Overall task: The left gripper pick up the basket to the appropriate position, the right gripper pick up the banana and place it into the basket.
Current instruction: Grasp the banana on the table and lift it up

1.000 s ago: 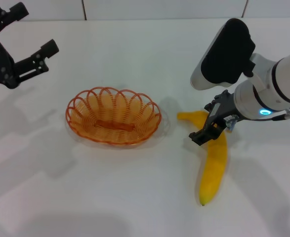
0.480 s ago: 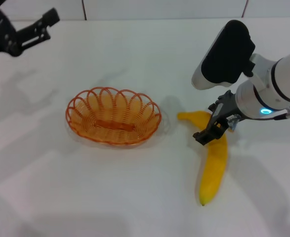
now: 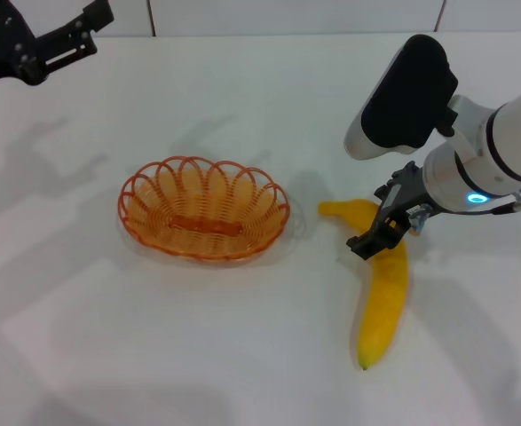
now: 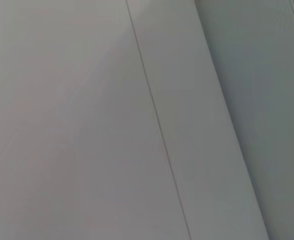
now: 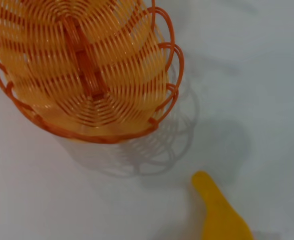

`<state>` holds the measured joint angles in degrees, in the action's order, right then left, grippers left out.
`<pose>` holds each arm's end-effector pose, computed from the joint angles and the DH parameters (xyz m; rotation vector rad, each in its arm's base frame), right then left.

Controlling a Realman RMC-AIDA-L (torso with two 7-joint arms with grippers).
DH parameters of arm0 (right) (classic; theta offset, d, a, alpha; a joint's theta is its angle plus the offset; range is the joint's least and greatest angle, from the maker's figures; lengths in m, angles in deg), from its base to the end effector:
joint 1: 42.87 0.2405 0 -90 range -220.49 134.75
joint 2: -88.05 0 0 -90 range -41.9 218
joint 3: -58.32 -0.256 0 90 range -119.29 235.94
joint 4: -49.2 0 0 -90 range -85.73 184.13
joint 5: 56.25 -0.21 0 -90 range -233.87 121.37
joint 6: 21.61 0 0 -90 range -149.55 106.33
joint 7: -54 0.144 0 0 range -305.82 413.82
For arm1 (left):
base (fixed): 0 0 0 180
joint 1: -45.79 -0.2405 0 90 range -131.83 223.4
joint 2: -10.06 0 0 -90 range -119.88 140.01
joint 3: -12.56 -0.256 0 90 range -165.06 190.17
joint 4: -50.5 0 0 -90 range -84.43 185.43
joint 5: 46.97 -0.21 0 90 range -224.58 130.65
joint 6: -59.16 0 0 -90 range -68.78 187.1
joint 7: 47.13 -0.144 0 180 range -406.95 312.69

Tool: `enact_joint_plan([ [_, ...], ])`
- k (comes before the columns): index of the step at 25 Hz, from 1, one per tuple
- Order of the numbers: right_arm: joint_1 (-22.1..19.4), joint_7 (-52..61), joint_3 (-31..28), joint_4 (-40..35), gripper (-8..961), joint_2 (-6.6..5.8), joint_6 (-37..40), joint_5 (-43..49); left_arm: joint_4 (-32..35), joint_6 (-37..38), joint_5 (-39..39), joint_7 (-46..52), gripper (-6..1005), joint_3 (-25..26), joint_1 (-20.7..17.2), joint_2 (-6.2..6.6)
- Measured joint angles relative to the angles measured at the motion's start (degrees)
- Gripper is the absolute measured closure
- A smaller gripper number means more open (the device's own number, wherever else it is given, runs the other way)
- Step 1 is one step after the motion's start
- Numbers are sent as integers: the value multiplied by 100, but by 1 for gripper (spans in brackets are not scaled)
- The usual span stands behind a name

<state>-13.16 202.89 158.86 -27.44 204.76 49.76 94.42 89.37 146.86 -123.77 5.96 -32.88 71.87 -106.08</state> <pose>0.1909 0.3457 -0.0481 -2.5802 0.5916 -0.5759 -0.2368 0.3531 0.0746 -2.2037 0.0004 -1.0243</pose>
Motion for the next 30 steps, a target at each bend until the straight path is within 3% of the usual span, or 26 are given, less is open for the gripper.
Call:
enact_joint_plan([
  [12,5,0,0,0,84,0,6,-2,8,254,-381,85,108,-157,2,-5],
  [19,34,0,16,0,85,0,33,-1,164,705,-819,648,108,-77,105,186],
  [30,36,0,14,4,87,0,44,-1,402,751,-858,810,108,62,135,192],
])
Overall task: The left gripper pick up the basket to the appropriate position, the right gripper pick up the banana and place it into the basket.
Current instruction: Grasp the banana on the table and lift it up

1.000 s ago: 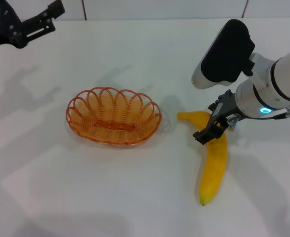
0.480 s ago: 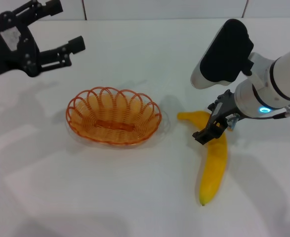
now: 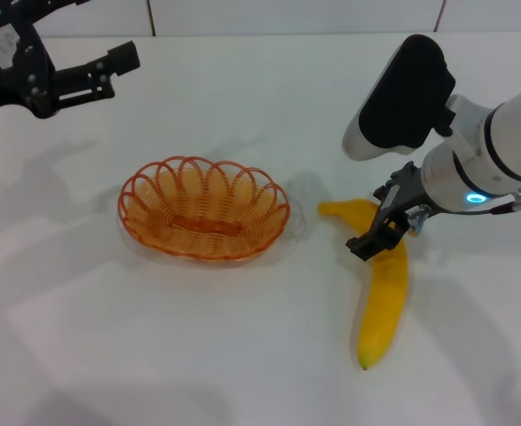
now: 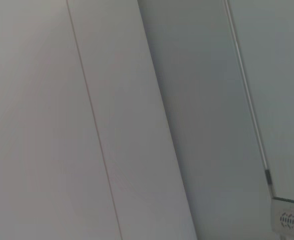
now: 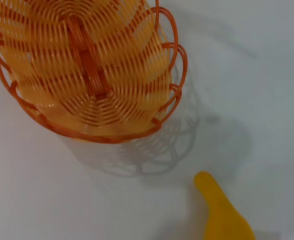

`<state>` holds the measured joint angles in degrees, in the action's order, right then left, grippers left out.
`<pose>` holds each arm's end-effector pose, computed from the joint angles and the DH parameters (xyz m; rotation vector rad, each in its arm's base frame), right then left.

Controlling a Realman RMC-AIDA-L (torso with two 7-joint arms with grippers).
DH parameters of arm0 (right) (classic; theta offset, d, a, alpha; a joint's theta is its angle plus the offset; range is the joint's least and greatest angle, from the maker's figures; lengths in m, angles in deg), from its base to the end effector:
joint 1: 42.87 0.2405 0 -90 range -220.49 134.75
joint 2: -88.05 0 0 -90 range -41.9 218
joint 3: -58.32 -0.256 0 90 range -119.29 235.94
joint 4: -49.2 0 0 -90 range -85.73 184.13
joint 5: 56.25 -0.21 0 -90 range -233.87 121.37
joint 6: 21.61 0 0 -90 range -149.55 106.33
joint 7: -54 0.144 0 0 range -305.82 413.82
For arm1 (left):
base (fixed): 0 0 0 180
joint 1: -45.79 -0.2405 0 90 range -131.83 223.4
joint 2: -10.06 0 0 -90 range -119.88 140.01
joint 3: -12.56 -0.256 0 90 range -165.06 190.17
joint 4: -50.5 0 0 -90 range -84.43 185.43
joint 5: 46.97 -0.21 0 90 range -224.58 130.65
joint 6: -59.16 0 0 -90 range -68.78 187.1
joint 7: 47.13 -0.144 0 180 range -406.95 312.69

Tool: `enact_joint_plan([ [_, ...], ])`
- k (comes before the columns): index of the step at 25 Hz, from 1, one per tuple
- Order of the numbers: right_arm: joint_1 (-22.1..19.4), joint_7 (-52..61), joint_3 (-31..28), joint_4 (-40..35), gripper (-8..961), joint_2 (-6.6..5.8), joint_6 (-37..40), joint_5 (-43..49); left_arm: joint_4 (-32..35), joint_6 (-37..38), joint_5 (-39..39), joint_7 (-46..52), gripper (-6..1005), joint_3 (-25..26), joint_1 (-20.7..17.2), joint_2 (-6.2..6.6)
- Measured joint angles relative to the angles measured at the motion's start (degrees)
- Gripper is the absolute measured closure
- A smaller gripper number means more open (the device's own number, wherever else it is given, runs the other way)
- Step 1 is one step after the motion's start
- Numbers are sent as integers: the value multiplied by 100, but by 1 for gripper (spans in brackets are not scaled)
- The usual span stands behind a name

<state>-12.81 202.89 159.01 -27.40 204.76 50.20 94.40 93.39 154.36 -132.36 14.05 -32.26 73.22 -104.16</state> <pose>0.1895 0.3455 -0.0486 -2.5857 0.5860 -0.5843 -0.2248 0.3441 0.0798 -2.4239 0.0416 -1.0199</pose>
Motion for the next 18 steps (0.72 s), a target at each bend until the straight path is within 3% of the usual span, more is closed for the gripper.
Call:
enact_joint_plan([
  [18,248,59,-4,313,90,0,89,8,82,-11,-50,-1,108,-53,7,-1],
])
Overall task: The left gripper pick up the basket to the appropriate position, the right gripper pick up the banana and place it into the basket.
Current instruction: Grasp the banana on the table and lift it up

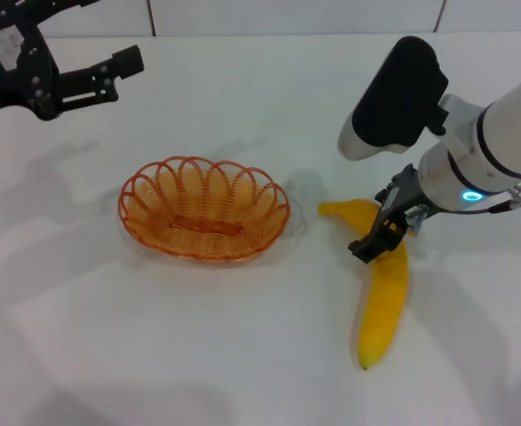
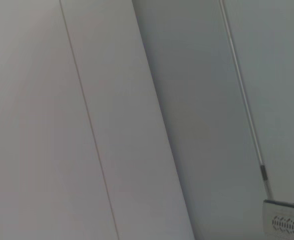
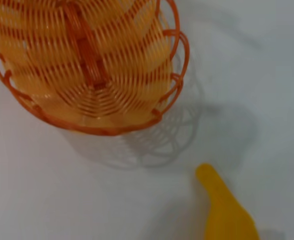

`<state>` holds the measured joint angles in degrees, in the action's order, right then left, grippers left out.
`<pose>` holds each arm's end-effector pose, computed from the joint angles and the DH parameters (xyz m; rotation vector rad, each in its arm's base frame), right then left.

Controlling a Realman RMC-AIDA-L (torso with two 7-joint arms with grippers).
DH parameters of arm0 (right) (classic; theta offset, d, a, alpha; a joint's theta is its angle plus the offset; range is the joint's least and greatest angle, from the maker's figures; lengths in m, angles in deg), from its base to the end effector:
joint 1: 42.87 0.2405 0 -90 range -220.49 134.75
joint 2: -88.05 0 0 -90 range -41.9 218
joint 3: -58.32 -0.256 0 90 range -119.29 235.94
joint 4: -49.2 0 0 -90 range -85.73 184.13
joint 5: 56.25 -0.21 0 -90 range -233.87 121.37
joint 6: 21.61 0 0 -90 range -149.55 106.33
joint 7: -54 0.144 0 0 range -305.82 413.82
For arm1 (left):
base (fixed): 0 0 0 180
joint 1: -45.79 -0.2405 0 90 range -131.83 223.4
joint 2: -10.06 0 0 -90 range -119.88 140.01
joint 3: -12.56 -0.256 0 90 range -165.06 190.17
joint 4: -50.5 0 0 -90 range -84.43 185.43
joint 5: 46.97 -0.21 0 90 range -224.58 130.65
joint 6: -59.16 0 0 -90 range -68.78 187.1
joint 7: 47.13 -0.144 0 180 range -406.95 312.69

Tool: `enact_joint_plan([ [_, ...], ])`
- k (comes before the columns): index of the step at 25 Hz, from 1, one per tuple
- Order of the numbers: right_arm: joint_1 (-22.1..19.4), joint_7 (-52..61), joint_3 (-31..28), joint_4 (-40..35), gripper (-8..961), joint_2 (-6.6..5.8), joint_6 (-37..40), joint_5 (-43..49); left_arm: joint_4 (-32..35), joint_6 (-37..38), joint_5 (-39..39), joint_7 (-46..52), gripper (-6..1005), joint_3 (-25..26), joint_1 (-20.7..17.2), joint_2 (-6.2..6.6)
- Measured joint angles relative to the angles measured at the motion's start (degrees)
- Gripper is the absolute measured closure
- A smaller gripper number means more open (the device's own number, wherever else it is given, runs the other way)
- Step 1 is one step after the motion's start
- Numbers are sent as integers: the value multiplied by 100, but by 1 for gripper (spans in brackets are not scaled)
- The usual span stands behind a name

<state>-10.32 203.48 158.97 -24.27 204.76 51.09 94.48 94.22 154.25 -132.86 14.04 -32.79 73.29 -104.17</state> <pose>0.1905 0.3496 -0.0520 -2.5891 0.6034 -0.6332 -0.2227 0.3446 0.0792 -2.4384 0.0610 -1.0032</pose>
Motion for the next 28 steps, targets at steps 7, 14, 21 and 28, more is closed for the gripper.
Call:
enact_joint_plan([
  [7,25,2,-9,30,91,0,0,0,-1,-9,-7,-7,108,0,1,-2],
  [14,77,143,-16,37,92,-2,49,1,-4,-10,-7,-9,108,0,4,-11],
  [21,163,218,-46,106,171,-8,197,9,-4,-8,-7,-17,108,0,11,-12],
  [28,183,228,-45,68,310,-18,216,9,-4,-6,-7,-26,108,18,-1,-21],
])
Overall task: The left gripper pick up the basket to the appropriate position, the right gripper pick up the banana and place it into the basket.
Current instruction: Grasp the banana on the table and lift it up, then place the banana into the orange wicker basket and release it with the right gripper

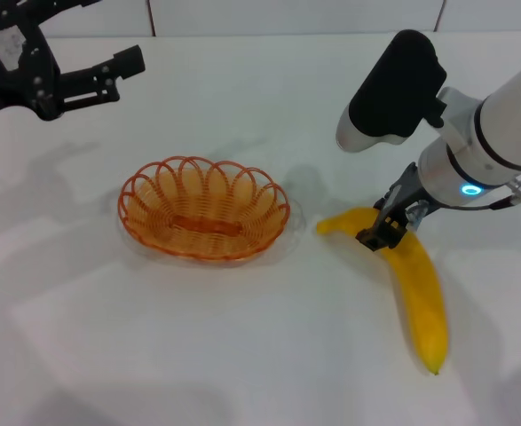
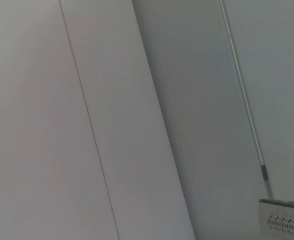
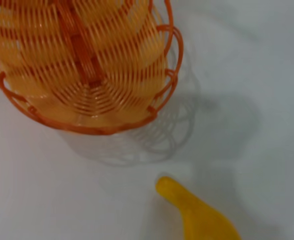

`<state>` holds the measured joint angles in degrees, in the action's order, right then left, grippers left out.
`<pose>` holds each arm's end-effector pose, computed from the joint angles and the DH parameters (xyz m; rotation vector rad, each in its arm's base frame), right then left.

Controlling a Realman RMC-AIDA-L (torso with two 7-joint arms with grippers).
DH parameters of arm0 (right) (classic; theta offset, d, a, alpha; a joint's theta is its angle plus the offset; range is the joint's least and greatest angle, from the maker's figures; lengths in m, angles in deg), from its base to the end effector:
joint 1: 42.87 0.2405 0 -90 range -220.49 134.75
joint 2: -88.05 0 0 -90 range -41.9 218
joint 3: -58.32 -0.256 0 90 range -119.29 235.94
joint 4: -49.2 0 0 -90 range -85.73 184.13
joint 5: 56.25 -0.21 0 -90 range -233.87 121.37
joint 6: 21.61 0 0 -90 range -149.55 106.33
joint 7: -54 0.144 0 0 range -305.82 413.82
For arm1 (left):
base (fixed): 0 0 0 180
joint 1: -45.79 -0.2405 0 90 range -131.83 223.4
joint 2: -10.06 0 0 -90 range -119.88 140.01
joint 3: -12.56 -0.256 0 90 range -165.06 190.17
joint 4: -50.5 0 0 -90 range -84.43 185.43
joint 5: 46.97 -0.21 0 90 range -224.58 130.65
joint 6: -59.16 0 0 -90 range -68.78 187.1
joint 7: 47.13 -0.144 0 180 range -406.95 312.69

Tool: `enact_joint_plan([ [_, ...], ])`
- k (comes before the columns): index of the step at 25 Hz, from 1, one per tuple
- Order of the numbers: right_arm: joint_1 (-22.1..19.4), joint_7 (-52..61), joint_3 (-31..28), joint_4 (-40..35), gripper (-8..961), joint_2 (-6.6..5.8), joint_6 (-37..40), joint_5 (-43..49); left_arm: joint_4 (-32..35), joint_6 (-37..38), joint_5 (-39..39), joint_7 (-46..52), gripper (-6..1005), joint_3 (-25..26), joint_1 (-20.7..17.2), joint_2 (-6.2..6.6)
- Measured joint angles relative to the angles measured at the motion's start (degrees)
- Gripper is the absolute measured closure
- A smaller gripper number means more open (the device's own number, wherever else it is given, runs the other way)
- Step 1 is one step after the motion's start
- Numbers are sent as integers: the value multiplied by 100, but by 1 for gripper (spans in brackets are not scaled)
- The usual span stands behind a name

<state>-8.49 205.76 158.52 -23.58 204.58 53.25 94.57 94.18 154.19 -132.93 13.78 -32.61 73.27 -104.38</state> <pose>0.1864 0.3522 -0.0498 -2.5777 0.6475 -0.6592 -0.2228 0.3444 0.0782 -2.4343 0.0616 -1.0042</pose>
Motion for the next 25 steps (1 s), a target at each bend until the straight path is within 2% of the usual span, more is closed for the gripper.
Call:
enact_joint_plan([
  [5,-61,-14,0,-230,468,0,7,0,0,11,3,-11,108,27,-36,-3],
  [11,-253,-115,0,-846,464,0,72,-2,10,16,68,-17,108,58,-58,-6],
  [15,-311,-281,1,-1126,461,1,28,-43,150,36,76,-11,108,294,-105,-40],
  [20,-278,-376,99,-1357,458,11,-77,-63,207,238,83,-9,108,714,-137,-104],
  [25,-99,-419,349,-1422,455,25,-187,-112,210,244,83,-19,108,785,-145,-113],
])
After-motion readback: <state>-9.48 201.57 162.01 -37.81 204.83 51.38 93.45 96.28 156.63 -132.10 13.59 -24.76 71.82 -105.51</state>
